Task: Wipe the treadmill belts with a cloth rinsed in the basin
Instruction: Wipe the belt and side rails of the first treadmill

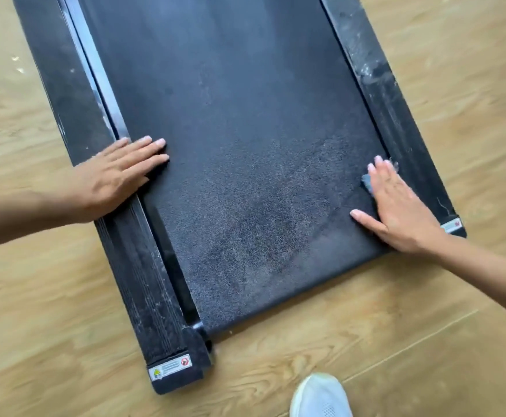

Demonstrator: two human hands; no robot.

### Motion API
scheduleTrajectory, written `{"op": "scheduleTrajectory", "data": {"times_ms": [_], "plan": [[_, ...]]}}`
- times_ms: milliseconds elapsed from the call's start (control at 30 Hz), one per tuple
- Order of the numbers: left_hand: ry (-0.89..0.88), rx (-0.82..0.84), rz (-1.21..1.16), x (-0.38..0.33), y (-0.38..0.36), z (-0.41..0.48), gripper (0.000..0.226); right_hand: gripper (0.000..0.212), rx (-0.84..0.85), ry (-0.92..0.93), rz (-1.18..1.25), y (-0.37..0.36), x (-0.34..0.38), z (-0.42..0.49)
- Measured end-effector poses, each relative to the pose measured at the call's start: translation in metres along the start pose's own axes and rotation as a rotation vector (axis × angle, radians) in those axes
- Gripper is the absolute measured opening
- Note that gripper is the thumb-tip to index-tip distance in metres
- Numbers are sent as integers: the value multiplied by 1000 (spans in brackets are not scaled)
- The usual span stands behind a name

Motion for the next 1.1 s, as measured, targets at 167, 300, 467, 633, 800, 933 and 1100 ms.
{"op": "scheduleTrajectory", "data": {"times_ms": [167, 300, 467, 633, 800, 933, 1100], "plan": [[246, -167, 72, -23, 5, 4, 64, 131, 110, -36, 70, 2, 19, 3], [251, -273, 61, -26, 7, 0, 63, 125, -10, -145, 99, -2, 99, -10], [235, -278, 86, -29, 7, 2, 63, 116, -111, 243, 131, -7, 314, -52], [228, -298, 68, -28, 9, 2, 62, 107, -178, 508, 17, -23, 345, -85], [235, -305, 70, -28, 7, 2, 62, 102, -244, 386, -36, -21, 210, -64], [245, -303, 81, -27, 5, 2, 62, 107, -113, -198, 116, -21, 33, -37], [265, -304, 96, -26, 3, 1, 62, 114, -233, -548, 310, -27, 46, -45]]}}
Point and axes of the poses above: each hand's wrist, its own z-axis towards the middle knuckle, its own y-axis out of the back of the hand, x = y × z, the point moved 10 cm from there along z, towards the middle knuckle, and after that the axes turned 9 degrees about -z, right-handed, at the moved point
